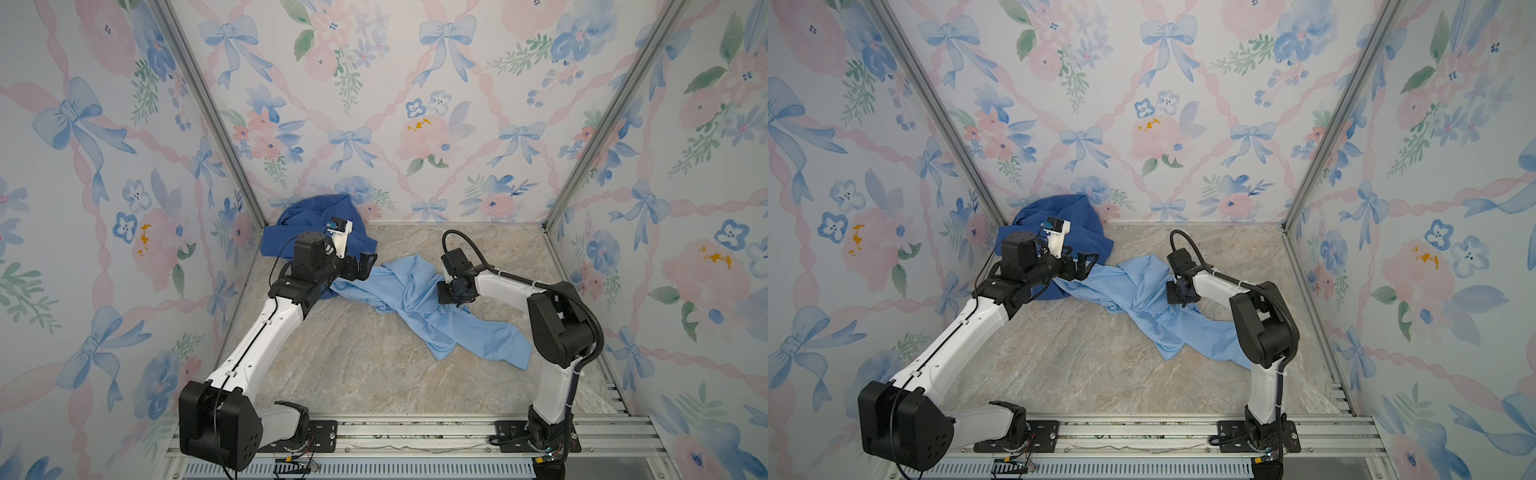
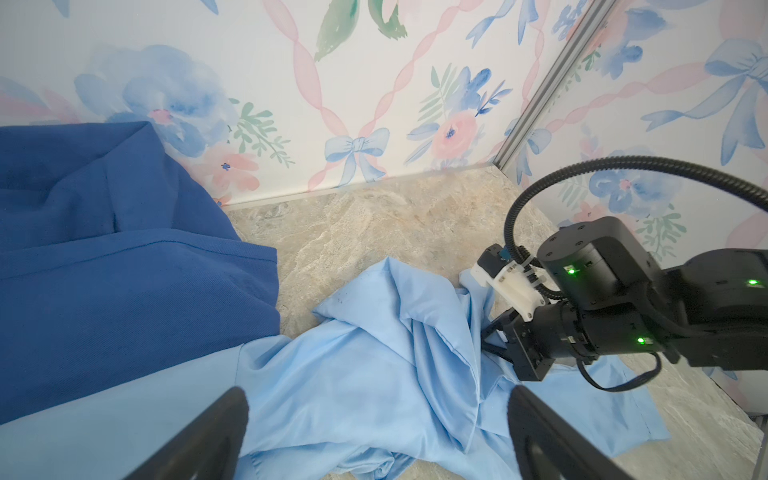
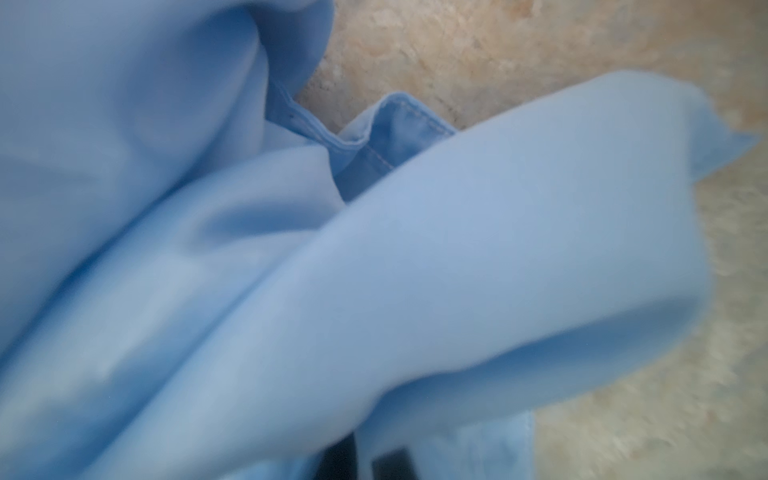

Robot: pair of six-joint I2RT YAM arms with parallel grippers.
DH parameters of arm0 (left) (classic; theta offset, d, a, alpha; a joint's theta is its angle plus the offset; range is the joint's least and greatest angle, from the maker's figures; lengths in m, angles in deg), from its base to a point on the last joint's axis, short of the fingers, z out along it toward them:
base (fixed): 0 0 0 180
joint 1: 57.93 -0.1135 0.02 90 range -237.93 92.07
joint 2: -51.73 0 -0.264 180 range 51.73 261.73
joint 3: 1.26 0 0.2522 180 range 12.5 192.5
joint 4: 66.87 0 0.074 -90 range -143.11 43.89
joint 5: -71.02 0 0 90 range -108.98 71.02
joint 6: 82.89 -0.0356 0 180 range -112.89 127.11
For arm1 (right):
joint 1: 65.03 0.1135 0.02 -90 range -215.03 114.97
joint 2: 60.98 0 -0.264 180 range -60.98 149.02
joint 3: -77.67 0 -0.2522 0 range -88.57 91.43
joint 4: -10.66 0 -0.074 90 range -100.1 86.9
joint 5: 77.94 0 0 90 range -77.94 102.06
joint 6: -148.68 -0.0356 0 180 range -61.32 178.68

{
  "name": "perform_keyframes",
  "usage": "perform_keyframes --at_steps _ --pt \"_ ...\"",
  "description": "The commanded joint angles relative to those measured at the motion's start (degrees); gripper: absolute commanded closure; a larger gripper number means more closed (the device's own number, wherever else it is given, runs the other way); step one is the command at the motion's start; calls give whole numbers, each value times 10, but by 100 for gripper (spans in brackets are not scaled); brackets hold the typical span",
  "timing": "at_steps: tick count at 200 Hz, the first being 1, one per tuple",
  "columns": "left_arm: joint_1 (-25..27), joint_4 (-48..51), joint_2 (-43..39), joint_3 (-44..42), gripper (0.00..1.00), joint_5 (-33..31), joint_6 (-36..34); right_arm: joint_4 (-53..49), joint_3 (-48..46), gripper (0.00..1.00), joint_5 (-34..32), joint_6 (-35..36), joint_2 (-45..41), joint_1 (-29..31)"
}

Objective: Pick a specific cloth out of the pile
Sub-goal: 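Grasp the light blue shirt with the right gripper and lift it high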

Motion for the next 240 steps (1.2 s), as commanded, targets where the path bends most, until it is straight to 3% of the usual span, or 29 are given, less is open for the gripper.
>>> perform_keyframes --at_steps 1,41,96,158,187,213,228,240 --pt "-13 -16 -8 -10 2 16 18 -98 109 100 -1 38 -108 8" --pt "-31 -30 -17 -18 2 19 30 -227 326 100 -69 71 -173 -13" --pt "-48 -42 -16 -25 2 26 41 -348 613 100 -109 97 -164 -86" --pt "-62 -55 -14 -31 2 40 56 -333 716 100 -163 137 -178 -137" --pt "-72 -62 -14 -34 2 50 63 -256 726 100 -108 115 -172 -143" --pt "-83 -66 -17 -35 2 55 66 -143 708 100 -13 33 -176 -143" --pt "-86 -70 -19 -37 2 59 68 -8 645 100 49 -59 -197 -143" --pt "-88 -72 -23 -37 2 62 70 170 525 100 70 -157 -229 -140"
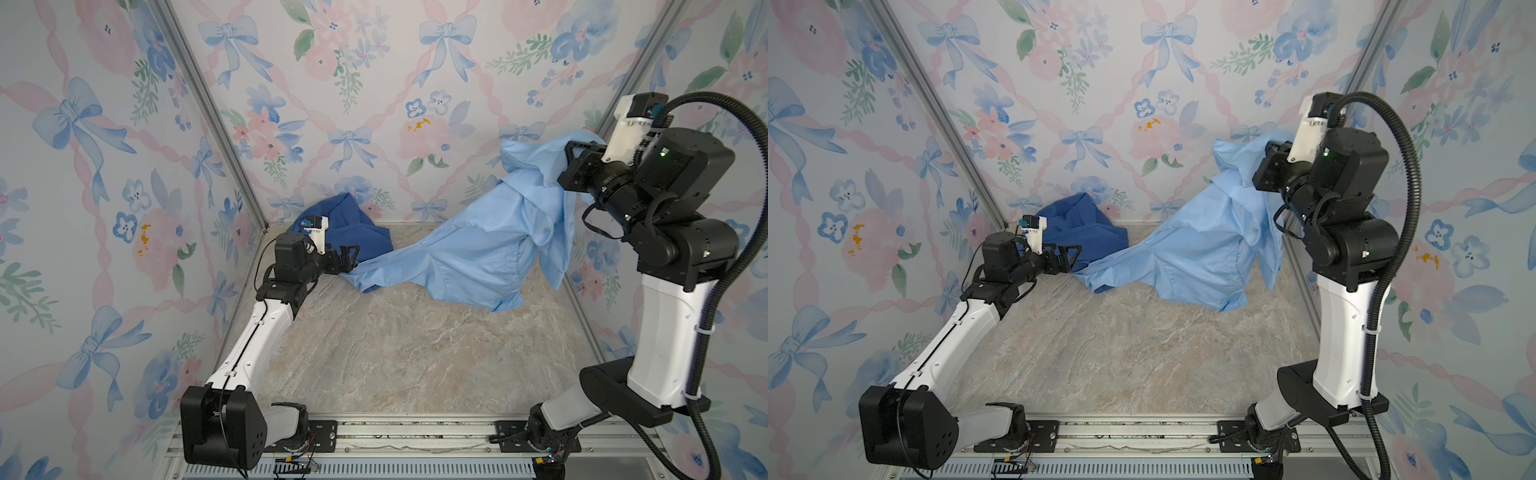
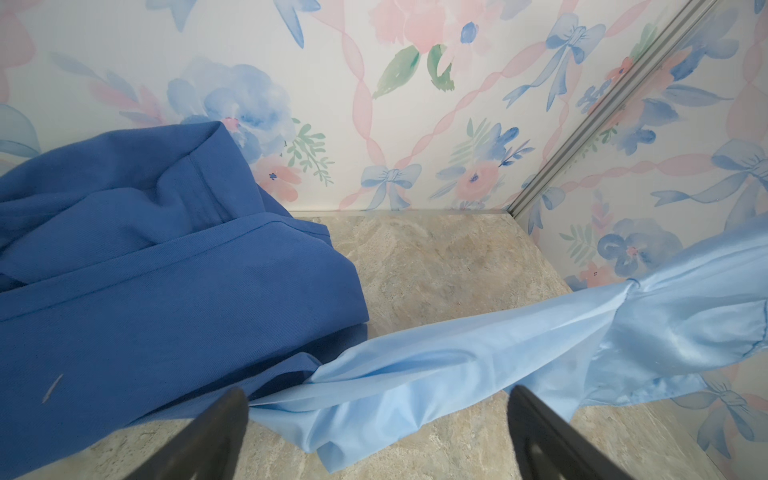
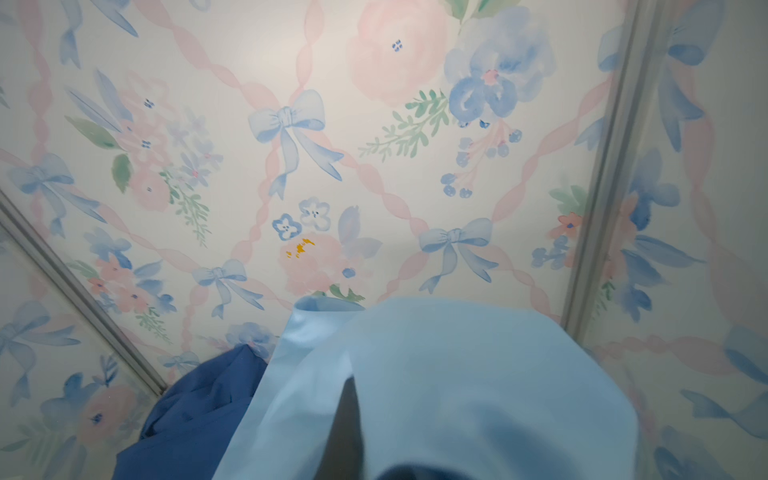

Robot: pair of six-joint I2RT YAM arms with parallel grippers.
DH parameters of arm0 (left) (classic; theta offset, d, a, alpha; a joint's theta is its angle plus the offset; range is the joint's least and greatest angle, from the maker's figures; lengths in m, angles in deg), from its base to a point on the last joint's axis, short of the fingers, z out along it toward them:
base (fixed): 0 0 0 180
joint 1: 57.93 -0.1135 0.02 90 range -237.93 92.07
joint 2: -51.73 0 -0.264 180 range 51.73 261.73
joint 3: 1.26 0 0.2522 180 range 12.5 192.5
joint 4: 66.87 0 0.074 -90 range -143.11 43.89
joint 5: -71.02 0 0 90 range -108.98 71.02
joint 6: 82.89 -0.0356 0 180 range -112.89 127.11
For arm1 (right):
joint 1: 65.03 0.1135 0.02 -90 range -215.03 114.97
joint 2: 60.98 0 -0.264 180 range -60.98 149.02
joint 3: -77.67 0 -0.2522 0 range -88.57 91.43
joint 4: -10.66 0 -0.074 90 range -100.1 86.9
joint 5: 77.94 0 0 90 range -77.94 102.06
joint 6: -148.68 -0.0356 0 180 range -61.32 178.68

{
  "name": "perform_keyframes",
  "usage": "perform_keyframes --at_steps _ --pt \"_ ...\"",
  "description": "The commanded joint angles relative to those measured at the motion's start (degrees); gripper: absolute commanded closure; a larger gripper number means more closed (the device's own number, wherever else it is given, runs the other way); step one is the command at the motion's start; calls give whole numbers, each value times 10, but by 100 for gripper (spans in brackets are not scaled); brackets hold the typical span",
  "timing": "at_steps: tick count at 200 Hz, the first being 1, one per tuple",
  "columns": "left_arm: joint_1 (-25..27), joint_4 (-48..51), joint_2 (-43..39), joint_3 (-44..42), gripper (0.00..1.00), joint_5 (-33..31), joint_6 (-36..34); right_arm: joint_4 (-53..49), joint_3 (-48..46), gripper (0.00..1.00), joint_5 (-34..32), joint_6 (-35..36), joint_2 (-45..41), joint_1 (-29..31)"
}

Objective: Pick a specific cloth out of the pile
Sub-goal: 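Grasp the light blue shirt with the right gripper and lift it high, then lower the light blue shirt onto the table with the right gripper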

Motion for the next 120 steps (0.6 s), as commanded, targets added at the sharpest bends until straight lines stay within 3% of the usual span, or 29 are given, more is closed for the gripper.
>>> perform_keyframes --at_steps 1,11,22,49,60,79,99,109,120 --pt "-7 -17 -17 -6 2 18 11 331 -136 100 88 -182 -43 -2" --pt "-8 -18 -21 -8 2 18 10 467 -201 100 82 -272 -51 2" --pt "-9 -18 -25 -10 2 16 8 511 -193 100 81 -336 -26 8" --pt "-10 -18 -36 -12 2 7 3 568 -78 100 82 -356 78 70" --pt "-12 -18 -38 -13 2 5 1 563 17 100 67 -302 126 114" --pt "-16 -18 -41 -13 2 4 0 509 193 100 -1 -88 205 210" --pt "-19 -18 -43 -14 2 4 0 620 133 100 -66 83 177 288" --pt "-22 -18 -44 -14 2 4 0 634 127 100 -91 107 165 289" --pt "-22 -18 -44 -14 2 4 1 624 145 100 -122 83 164 264"
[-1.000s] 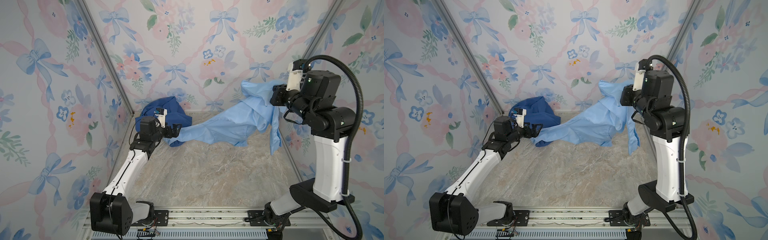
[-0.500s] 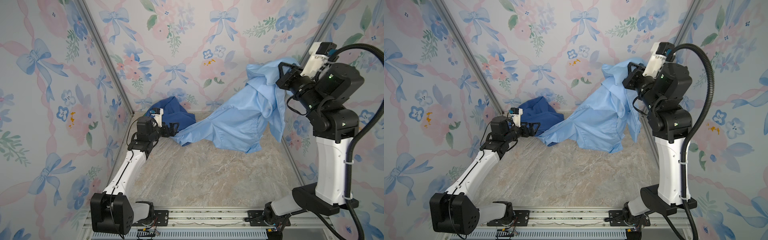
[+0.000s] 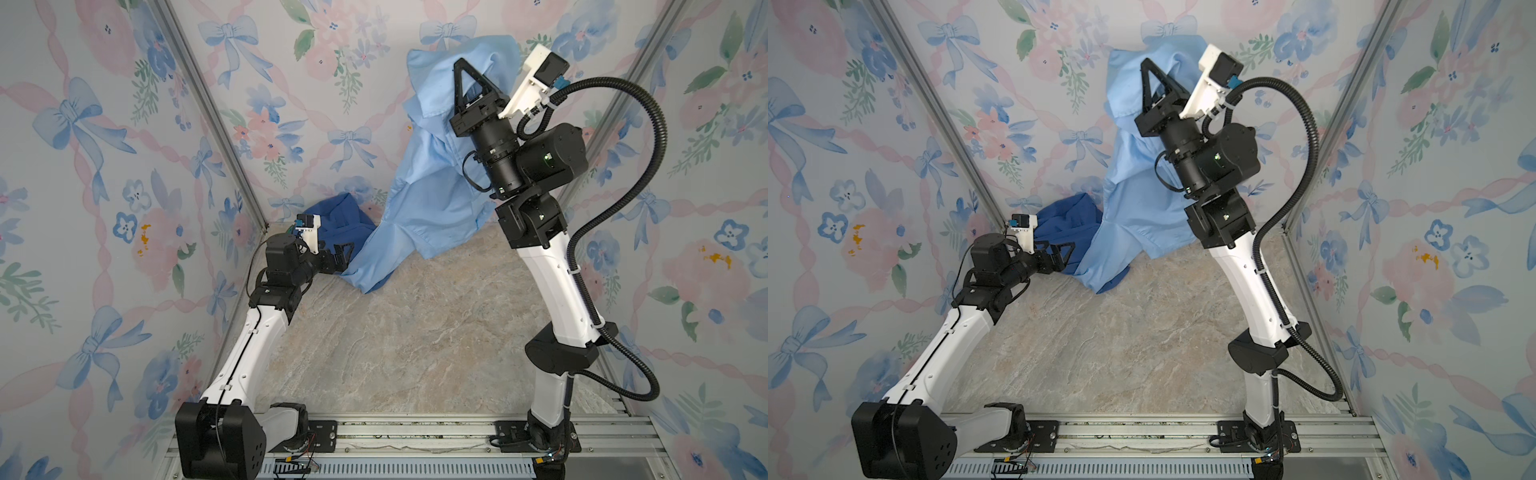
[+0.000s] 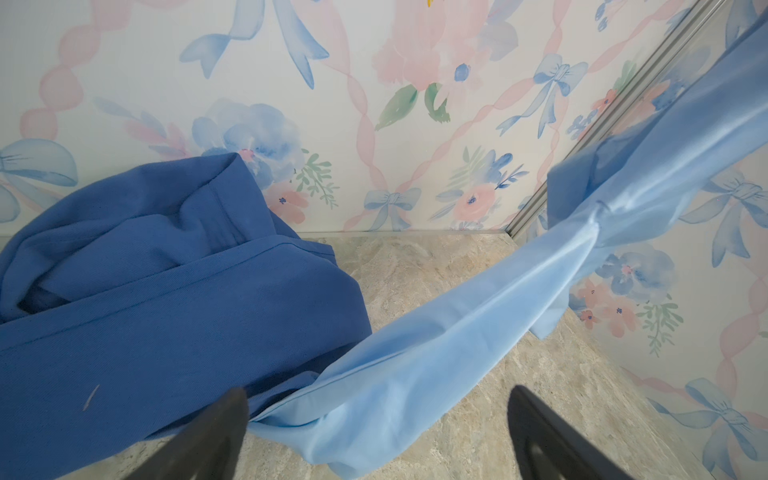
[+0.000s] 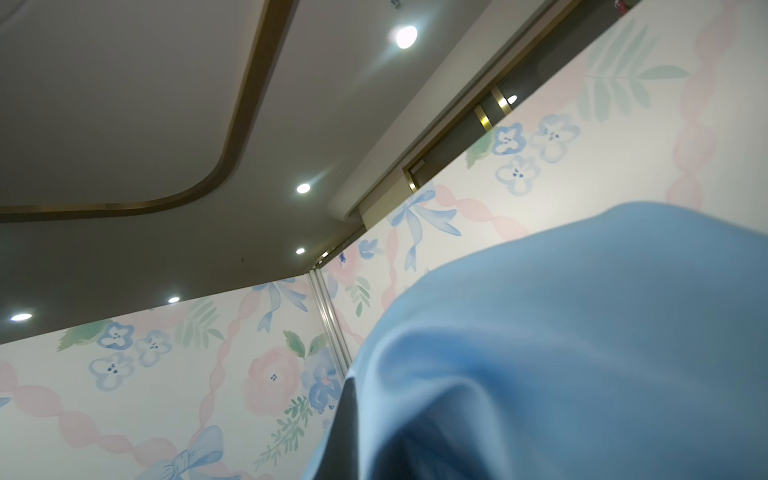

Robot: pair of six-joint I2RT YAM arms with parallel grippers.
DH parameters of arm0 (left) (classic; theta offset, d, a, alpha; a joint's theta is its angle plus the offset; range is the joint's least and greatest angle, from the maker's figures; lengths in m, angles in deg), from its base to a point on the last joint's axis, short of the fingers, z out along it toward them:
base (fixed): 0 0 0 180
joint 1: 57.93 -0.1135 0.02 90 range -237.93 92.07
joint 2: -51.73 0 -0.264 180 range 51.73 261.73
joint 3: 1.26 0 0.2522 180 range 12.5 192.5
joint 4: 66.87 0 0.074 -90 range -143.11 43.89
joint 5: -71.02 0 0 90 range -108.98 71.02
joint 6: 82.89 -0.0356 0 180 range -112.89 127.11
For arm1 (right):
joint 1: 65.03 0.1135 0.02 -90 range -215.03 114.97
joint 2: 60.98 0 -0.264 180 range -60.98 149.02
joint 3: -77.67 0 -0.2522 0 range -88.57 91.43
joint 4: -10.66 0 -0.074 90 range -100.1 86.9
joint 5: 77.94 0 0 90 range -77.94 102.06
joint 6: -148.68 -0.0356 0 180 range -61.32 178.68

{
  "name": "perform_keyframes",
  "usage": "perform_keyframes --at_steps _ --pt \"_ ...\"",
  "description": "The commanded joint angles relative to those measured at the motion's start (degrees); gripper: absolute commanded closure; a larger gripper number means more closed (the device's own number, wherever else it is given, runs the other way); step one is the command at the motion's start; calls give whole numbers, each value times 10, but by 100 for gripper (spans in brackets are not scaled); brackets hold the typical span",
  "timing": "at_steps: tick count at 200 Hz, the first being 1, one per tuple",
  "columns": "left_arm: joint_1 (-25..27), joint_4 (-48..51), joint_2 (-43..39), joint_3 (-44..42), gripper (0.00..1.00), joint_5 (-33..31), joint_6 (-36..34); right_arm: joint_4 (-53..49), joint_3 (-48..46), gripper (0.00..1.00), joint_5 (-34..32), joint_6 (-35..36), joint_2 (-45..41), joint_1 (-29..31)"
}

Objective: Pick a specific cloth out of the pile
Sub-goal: 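Lower the light blue shirt onto the table with the right gripper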

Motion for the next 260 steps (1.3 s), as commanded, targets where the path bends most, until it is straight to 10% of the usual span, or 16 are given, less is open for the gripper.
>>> perform_keyframes --at_steps 1,26,70,107,187,260 --pt "-4 -10 -10 -8 2 2 -1 114 31 100 -101 101 -57 -34" --pt "-7 -10 -7 -9 2 4 0 123 26 100 -155 17 -91 -130" --pt "-10 -14 0 -10 2 7 5 42 -58 100 -194 85 -194 -252" --pt "-10 -22 7 -14 2 12 7 28 -318 100 -159 130 -299 -259" --pt "-16 -27 20 -14 2 21 15 27 -465 100 -126 106 -355 -238" --pt "-17 -35 24 -16 2 34 25 -64 -853 100 -262 32 -616 -96"
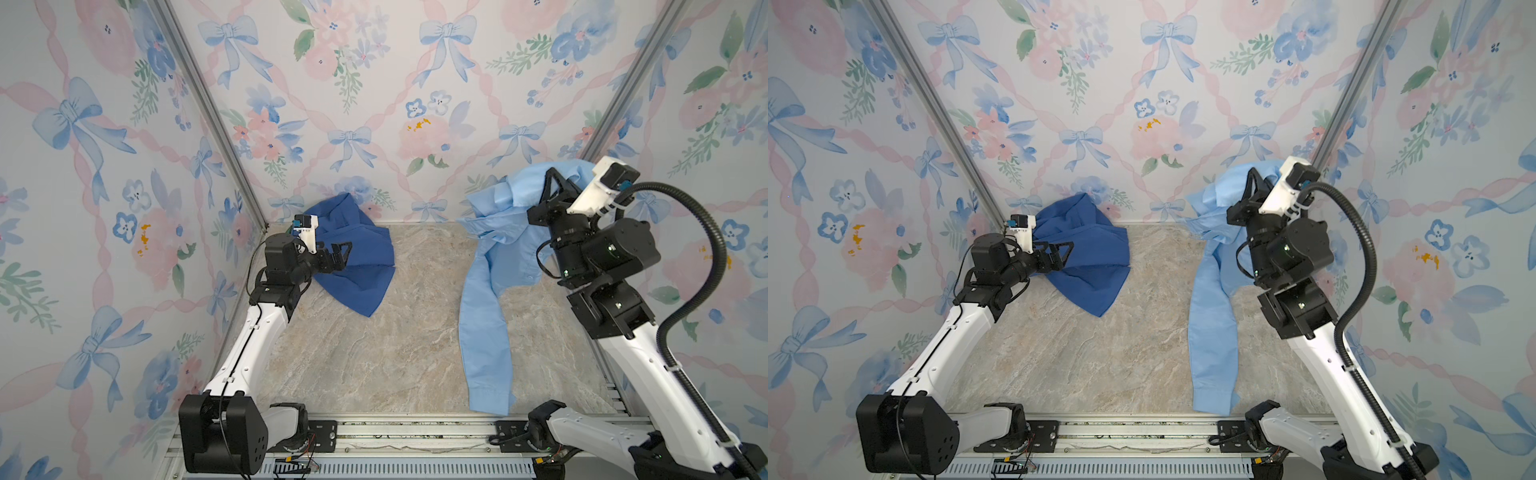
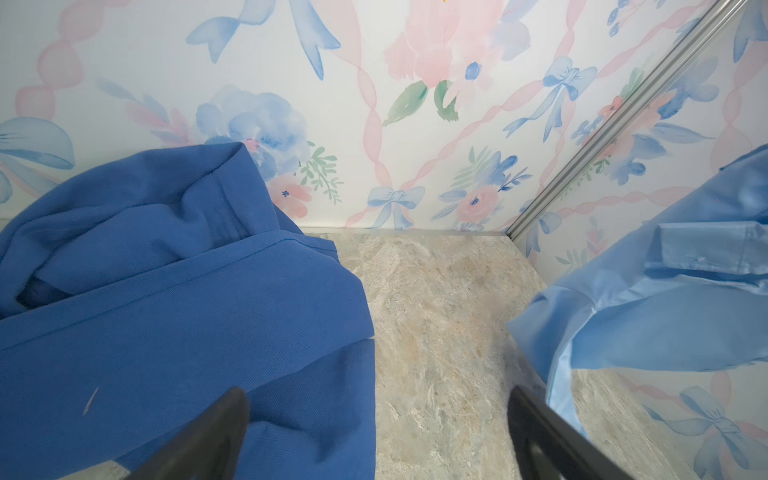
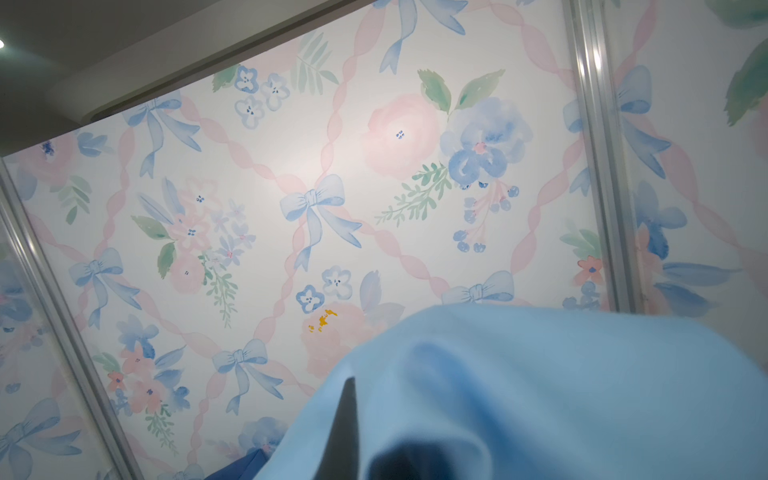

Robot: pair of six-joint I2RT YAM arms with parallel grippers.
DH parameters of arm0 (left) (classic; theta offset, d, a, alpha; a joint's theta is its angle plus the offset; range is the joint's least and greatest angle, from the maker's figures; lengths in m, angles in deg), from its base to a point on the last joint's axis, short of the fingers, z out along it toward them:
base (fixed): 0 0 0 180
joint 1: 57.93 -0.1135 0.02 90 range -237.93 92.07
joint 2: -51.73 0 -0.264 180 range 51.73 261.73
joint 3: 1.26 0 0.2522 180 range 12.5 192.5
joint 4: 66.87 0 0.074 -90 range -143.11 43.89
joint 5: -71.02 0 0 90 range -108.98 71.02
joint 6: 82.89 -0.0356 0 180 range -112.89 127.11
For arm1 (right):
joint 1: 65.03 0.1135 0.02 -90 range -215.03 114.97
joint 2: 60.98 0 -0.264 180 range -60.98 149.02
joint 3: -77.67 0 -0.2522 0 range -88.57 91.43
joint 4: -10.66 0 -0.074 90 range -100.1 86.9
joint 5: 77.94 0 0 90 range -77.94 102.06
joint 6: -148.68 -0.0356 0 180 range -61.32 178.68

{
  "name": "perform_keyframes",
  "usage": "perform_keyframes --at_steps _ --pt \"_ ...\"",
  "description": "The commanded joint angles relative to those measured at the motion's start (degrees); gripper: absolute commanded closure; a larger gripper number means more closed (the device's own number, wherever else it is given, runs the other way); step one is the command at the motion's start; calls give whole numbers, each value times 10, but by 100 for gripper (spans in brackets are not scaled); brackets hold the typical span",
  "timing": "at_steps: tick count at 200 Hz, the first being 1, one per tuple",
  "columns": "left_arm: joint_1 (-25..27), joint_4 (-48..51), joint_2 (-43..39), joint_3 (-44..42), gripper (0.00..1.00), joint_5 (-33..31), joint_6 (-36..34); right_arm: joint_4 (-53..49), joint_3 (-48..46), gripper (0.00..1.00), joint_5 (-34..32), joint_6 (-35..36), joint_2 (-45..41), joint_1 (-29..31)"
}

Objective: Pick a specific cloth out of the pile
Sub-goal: 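Lower the light blue shirt onto the table with the right gripper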

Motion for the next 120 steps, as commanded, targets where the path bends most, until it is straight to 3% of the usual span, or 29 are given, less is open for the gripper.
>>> perform_keyframes --at_steps 1,24,47,69,93,120 --pt "-4 -18 7 -11 2 16 10 -49 -75 100 -67 -51 -70 34" --pt "-4 -20 9 -10 2 24 13 -126 -134 100 -118 -82 -128 46" --pt "-4 -23 12 -11 2 32 17 -198 -162 100 -144 -69 -139 33" --pt "-1 -26 17 -11 2 41 18 -257 -177 100 -145 -81 -122 7" --pt "13 -29 25 -9 2 70 9 -240 -217 100 -96 -77 -88 0" --pt "44 -30 35 -7 2 100 -6 -245 -217 100 -82 -106 -6 42"
